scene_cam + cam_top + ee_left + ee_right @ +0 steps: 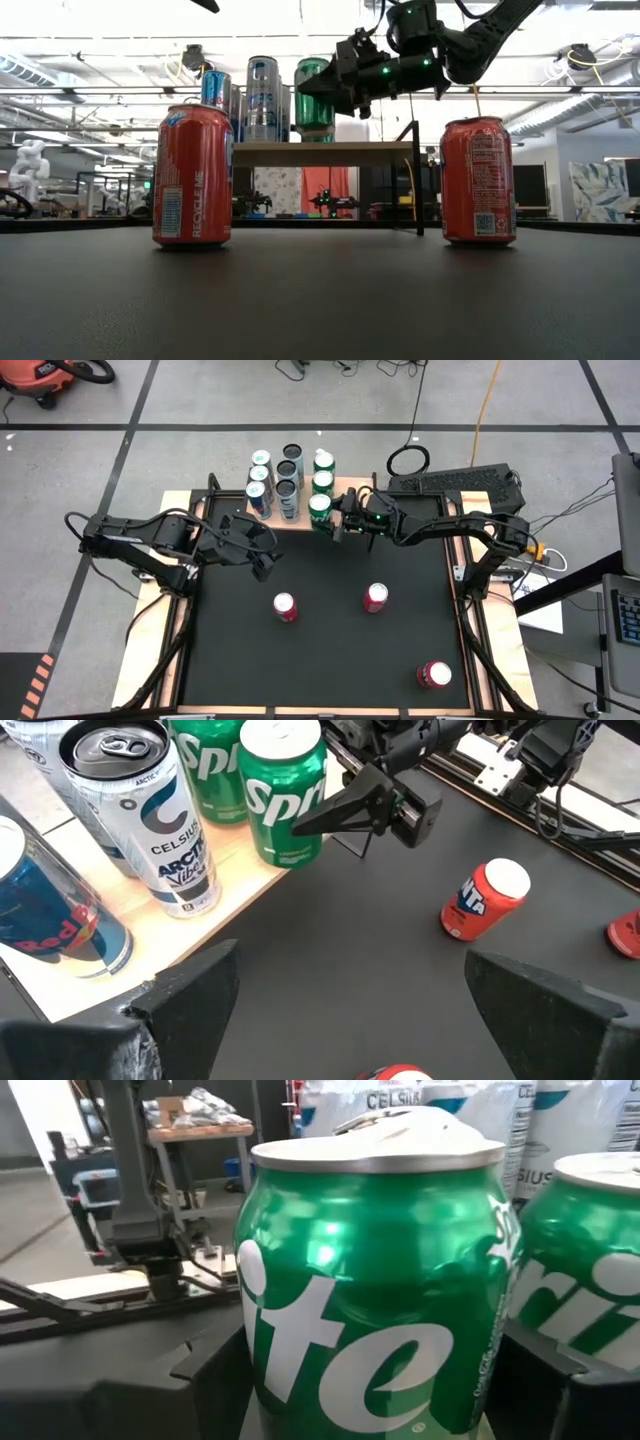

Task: Place canned beverage on shelf
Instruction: Put the green soda can on the shelf

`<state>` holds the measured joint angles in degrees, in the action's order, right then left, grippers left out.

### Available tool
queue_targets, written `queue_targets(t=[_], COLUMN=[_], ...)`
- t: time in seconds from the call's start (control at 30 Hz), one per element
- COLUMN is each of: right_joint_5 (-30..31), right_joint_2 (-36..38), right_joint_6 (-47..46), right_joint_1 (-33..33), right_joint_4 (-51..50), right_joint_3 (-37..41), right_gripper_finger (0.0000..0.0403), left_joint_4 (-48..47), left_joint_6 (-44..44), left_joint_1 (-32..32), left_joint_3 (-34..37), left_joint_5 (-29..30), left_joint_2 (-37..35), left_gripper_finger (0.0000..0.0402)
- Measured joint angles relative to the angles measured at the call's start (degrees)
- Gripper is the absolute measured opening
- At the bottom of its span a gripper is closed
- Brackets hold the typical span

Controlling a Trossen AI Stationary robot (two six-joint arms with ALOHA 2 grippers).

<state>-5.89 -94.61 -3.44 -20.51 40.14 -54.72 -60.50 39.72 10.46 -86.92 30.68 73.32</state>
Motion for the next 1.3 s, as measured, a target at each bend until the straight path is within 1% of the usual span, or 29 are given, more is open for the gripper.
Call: queue_targets(t=[0.4, 0.6, 0.77, 1.3], right_joint_5=[0.35, 0.55, 4.49, 4.33], right_joint_2=[0.00, 0.00, 0.00, 0.00], right_joint_6=[4.54, 4.57, 4.23, 1.99], right_joint_1=[-0.11, -0.13, -0.30, -0.55], right_joint_4=[-1.95, -2.87, -2.86, -2.73], right_joint_3=[-0.02, -0.02, -0.02, -0.02], right_gripper_finger=[0.0284, 0.0284, 0.0284, 0.0284], left_joint_4=[-0.01, -0.01, -0.01, -0.01], left_joint_6=[-0.09, -0.14, -0.14, -0.12], left_joint_1=[0.00, 0.00, 0.00, 0.00], left_joint_3=[0.00, -0.01, -0.02, -0.02], left_joint_5=[0.00, 0.00, 0.00, 0.02], left_joint_2=[0.00, 0.00, 0.00, 0.02], left_gripper_finger=[0.0388, 0.0388, 0.0388, 0.0388])
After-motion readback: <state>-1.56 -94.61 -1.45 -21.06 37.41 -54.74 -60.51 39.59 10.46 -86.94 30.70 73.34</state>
